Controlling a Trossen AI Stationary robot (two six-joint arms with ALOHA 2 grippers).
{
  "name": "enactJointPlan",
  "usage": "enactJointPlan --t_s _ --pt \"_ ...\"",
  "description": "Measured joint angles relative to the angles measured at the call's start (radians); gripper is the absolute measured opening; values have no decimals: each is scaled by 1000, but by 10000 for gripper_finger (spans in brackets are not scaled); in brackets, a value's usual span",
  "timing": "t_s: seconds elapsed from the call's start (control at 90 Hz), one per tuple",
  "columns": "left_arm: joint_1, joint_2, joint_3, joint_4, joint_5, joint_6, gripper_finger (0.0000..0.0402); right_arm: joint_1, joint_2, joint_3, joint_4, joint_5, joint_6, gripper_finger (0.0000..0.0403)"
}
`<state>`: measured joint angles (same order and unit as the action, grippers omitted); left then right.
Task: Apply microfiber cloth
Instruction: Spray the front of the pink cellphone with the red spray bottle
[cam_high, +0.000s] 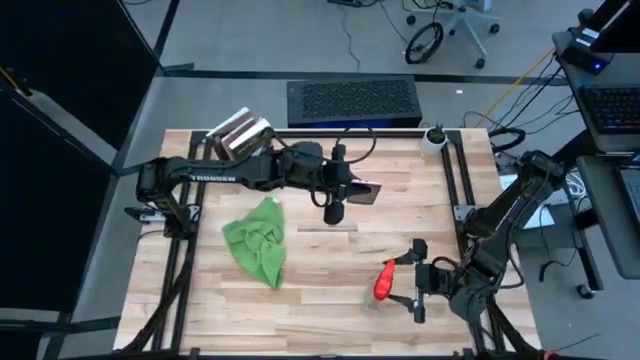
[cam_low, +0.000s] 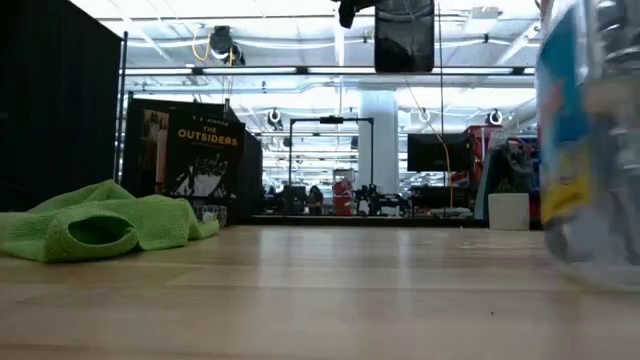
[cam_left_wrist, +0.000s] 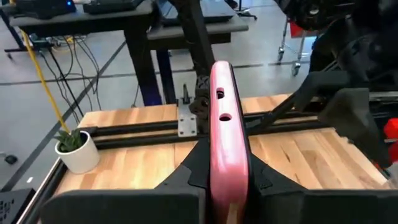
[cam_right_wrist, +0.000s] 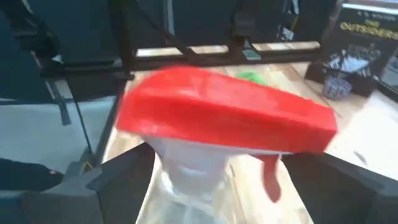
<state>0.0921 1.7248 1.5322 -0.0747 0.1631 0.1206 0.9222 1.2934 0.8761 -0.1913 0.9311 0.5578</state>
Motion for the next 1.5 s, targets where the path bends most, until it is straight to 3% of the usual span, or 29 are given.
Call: enactJointPlan --t_s 0.311,0.578,0.944,1.133,1.311,1.5 --pt "-1 0 0 -10 0 -1 11 6 1 0 -172 -119 208 339" --pt "-1 0 0 -64 0 -2 11 16 -86 0 -313 -121 344 338" --pt "22 1 0 -213 16 -9 11 16 -318 0 -363 -107 307 338" --pt "32 1 -4 -296 16 -12 11 11 -392 0 -347 -8 231 338" --pt "40 -17 -153 -179 67 -112 11 -25 -397 0 -344 104 161 338" --pt "44 -38 -398 111 124 -297 11 -122 -376 -1 -344 159 80 338"
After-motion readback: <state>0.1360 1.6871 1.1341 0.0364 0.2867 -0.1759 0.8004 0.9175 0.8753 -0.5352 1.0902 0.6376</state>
